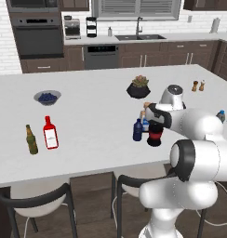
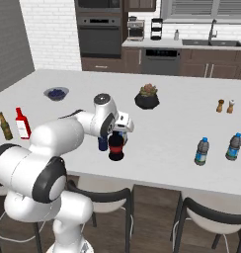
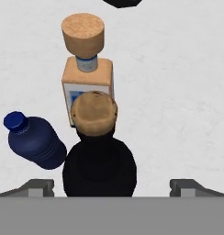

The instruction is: Move the plastic bottles in the middle to the plastics group, and the glass bottles in the middle to the glass group.

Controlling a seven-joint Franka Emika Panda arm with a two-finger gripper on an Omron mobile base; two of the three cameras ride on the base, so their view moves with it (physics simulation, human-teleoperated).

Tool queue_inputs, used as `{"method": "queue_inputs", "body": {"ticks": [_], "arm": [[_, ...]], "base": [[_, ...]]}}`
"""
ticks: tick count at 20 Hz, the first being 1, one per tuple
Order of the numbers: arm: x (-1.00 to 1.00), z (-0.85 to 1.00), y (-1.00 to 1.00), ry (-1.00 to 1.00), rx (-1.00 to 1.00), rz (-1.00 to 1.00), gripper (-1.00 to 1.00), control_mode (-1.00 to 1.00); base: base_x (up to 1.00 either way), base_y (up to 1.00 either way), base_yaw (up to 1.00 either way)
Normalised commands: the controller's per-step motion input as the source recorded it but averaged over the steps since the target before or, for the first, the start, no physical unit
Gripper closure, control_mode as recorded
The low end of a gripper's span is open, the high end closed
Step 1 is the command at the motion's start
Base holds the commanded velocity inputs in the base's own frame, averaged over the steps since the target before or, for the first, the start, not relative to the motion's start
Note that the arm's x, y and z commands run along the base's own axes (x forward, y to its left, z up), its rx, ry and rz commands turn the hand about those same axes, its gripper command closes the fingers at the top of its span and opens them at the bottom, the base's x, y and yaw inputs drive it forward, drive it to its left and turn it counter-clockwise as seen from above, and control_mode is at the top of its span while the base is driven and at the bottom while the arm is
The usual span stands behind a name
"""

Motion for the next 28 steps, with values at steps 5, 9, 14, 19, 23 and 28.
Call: {"method": "queue_inputs", "body": {"ticks": [5, 9, 14, 19, 23, 28], "arm": [[0.00, 0.00, 0.13, 0.00, 0.00, 0.00, -1.00, -1.00], [0.05, -0.02, 0.06, 0.00, 0.00, 0.00, -1.00, -1.00], [0.19, -0.06, 0.00, 0.00, 0.00, 0.00, -1.00, -1.00], [0.19, -0.10, 0.00, 0.00, 0.00, 0.00, -1.00, -1.00], [0.02, -0.09, 0.00, 0.00, 0.00, 0.00, -1.00, -1.00], [0.10, -0.13, 0.00, 0.00, 0.00, 0.00, -1.00, -1.00]], "base": [[0.00, 0.00, 0.00], [0.00, 0.00, 0.00], [0.00, 0.00, 0.00], [0.00, 0.00, 0.00], [0.00, 0.00, 0.00], [0.00, 0.00, 0.00]]}}
